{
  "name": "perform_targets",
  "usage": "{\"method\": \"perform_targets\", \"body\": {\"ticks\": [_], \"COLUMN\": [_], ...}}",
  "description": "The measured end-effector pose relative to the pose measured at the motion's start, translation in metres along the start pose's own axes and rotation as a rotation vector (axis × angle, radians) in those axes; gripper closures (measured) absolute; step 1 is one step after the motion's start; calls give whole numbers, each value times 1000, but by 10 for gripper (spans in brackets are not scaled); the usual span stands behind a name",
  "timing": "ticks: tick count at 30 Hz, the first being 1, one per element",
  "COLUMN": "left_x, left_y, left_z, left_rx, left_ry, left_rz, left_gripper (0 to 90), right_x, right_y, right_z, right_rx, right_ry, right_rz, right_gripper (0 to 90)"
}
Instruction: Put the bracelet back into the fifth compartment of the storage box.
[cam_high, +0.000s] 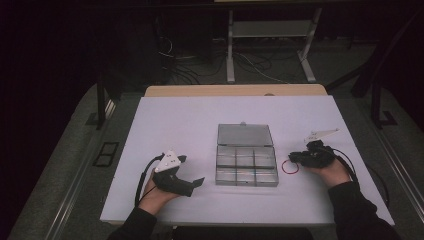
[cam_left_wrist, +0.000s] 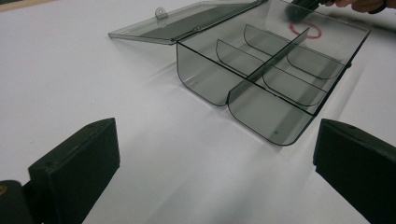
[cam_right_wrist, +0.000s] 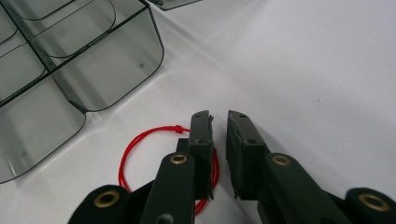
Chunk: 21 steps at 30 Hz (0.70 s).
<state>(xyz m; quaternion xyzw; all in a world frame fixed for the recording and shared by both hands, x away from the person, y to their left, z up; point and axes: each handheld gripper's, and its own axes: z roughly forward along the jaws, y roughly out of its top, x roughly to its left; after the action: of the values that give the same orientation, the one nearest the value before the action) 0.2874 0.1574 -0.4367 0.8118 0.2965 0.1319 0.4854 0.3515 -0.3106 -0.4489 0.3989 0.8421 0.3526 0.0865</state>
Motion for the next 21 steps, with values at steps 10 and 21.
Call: {"method": "perform_targets", "body": {"ticks": [10,21], "left_x": [0,0], "left_y": [0,0], "left_z": [0,0], "left_rx": [3,3], "left_ry": [2,2], "left_rz": [3,3], "left_gripper": [0,0], "right_x": [2,3], "right_y": [-1,-1], "right_z": [0,-1], "right_rx": [5,11], "right_ry": [-4,-12], "right_rz": [-20,-31], "right_gripper": [837,874]}}
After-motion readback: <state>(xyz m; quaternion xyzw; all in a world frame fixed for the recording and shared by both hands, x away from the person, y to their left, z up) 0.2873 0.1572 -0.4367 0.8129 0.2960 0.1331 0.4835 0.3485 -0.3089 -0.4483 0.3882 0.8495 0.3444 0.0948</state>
